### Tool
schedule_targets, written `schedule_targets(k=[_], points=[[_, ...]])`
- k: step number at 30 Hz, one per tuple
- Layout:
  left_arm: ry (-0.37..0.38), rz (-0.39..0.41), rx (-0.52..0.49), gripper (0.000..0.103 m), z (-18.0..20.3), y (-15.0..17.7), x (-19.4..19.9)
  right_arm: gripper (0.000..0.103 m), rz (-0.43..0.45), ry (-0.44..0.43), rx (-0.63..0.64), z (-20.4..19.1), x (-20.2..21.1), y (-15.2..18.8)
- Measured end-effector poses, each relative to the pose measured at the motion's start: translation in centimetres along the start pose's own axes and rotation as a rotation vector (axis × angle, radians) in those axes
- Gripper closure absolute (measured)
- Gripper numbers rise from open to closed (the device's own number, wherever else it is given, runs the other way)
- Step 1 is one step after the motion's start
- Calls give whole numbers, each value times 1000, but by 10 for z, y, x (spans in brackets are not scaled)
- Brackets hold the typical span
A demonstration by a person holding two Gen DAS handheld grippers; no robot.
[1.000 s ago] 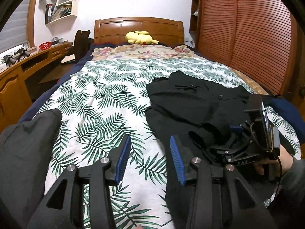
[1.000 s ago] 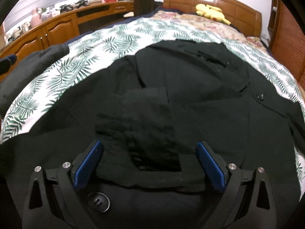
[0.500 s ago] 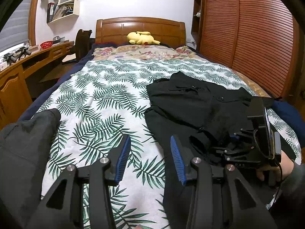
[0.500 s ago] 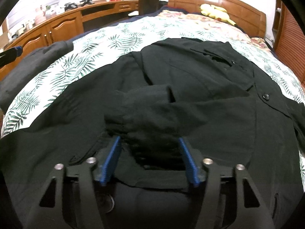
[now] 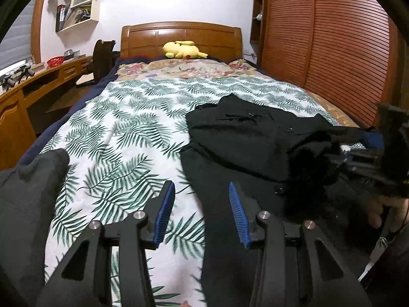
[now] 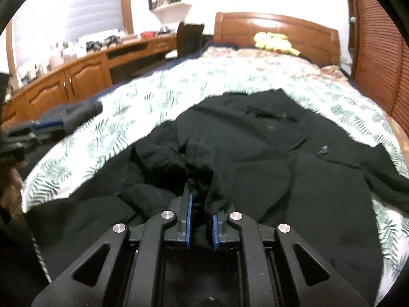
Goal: Fold large clothes
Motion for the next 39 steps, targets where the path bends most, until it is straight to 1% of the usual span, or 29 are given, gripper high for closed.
schedule_targets(k=[3,5,11,14,15,17,18,19,20,22,25,27,36,39], points=[[12,4,-11,60,12,-4,-5,94,31,12,-49,22,19,-2],[21,4,-17,60,21,-6,-11,94,44,36,-70,38,28,0],[51,-4,-51,60,55,-14,-33,94,20,95,-130,80,35,17],[72,-14,-65,59,73,-15,-47,91,9,107,-166,98,39,27],[77,-18,-70,59,78,-15,-50,87,7,109,-176,103,41,30],[86,-28,-87,59,89,-15,-59,77,5,120,-188,115,46,36],[89,-34,-99,59,96,-14,-63,74,2,124,-190,119,48,38],[89,-37,-106,59,100,-13,-65,66,-5,132,-195,126,51,41],[89,-42,-115,59,105,-12,-69,60,-2,141,-201,130,54,42],[91,-49,-124,59,112,-11,-73,55,12,179,-218,144,61,46],[92,-59,-126,59,117,-9,-78,54,11,219,-230,160,68,51],[92,-64,-125,59,120,-8,-80,54,12,227,-235,166,72,53],[99,-67,-120,58,122,-6,-83,53,23,254,-232,172,83,49],[101,-64,-122,58,122,-6,-81,53,58,245,-237,173,100,44]])
Point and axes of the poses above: each gripper's, at about its wrist camera, not at the fingertips, and x roughly against the way its jaws point, z to its right, y to its underside, the point moved 4 cm from there along -x, roughly the way its jaws point, and after that the axes turned 9 degrees about y, right-handed, at the moved point
